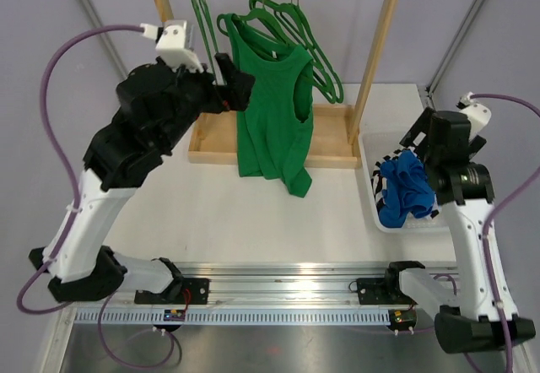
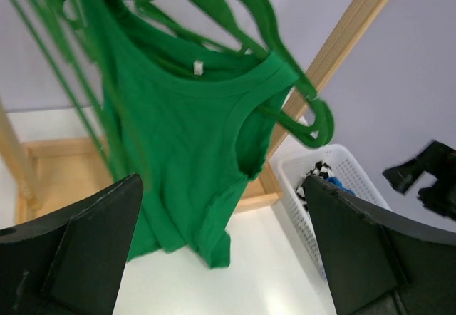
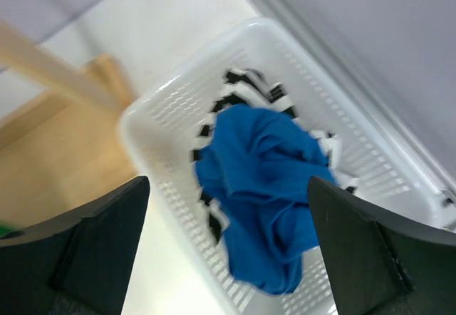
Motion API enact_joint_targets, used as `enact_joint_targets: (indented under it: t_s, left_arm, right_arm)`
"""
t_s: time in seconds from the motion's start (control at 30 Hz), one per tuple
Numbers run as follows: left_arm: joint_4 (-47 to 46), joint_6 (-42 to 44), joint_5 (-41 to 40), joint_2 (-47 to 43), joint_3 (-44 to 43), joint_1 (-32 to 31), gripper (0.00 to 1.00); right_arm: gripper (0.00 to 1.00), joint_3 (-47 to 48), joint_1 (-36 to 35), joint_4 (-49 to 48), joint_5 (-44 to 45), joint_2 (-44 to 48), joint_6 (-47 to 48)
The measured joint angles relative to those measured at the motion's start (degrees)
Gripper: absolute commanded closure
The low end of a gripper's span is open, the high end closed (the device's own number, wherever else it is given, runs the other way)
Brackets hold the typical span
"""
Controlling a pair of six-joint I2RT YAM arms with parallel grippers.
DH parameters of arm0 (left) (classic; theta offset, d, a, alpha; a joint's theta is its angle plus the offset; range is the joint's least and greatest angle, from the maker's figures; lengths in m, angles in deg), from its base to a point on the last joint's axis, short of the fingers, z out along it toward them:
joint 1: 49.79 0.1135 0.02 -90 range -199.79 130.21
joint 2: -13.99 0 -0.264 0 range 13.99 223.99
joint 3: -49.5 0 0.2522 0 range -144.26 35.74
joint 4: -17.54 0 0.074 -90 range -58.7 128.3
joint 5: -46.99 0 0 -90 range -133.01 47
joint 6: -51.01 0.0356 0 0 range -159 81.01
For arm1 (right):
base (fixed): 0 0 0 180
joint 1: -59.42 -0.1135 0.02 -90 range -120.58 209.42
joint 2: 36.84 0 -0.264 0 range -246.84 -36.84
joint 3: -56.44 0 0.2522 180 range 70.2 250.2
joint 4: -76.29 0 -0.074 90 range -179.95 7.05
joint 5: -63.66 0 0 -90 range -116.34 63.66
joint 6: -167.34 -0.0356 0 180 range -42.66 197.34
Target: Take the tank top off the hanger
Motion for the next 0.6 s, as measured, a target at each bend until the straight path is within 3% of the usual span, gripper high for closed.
enact_joint_targets:
  t_s: [0.2,0.33,0.6]
  left_arm:
    - [-3.3,2.2,-5.2,15.0,-13.6,-2.3,0.01]
    - [-7.5,2.4,-9.5,21.3,-16.1,-2.3,0.01]
    - [-13.7,3.6,-16.1,34.2,-24.0,-2.3,0.01]
  right_arm:
    - [0.01,-3.5,0.2,-0.3,-21.4,14.5,-0.5]
    - [0.01,-6.1,0.2,-0.3,-32.2,17.3,-1.1]
    - [0.0,-8.2,0.2,1.3,-43.2,20.6,-1.0]
